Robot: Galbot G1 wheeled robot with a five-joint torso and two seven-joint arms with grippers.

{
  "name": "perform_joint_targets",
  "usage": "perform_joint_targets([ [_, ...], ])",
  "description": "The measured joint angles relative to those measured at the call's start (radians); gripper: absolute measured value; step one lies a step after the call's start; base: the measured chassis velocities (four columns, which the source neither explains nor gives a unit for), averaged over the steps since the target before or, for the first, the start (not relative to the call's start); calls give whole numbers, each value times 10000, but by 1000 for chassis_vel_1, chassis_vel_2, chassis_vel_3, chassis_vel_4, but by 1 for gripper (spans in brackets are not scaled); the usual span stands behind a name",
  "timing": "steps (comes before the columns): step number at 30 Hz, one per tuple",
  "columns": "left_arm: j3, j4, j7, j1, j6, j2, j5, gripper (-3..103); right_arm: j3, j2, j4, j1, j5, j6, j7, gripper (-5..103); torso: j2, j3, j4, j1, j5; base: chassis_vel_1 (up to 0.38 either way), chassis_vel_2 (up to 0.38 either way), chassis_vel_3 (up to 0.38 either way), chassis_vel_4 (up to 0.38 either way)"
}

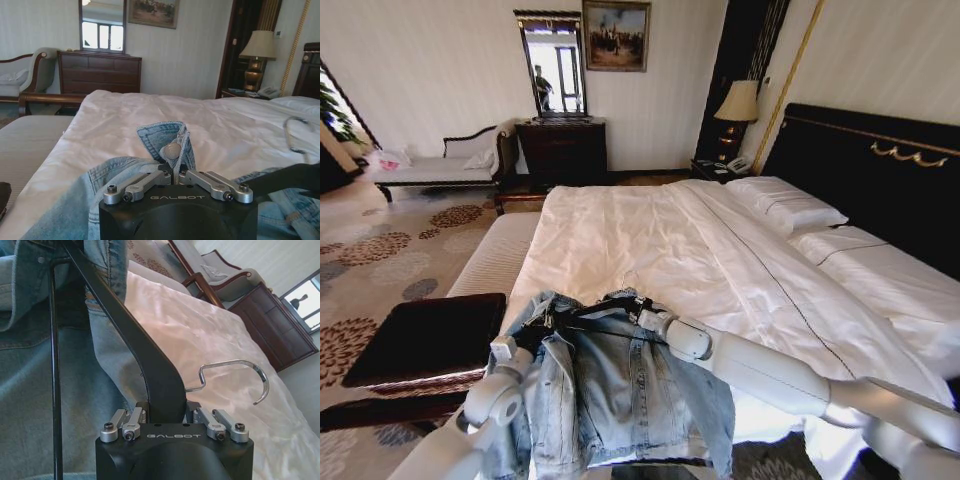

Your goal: Pick up the clothes from the bed and hang them on the clothes hanger.

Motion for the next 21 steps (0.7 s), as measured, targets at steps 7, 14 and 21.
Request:
perform_joint_targets([
  [7, 165, -561, -16, 308, 59, 47, 238, 2, -193, 416, -364, 154, 337, -377, 304, 36, 0, 1, -3, 0, 1, 0, 0, 0, 0],
  [14, 90, -1065, 38, 870, 69, 56, 526, 2, -229, 698, -831, 228, 532, -607, 498, 36, 0, 0, 0, 0, 0, 0, 0, 0, 0],
  [21, -234, -1618, 68, 1270, 68, 312, 396, 2, 69, 601, -1310, 249, 277, -576, 577, 36, -1, 1, -5, 0, 2, 0, 0, 0, 0],
])
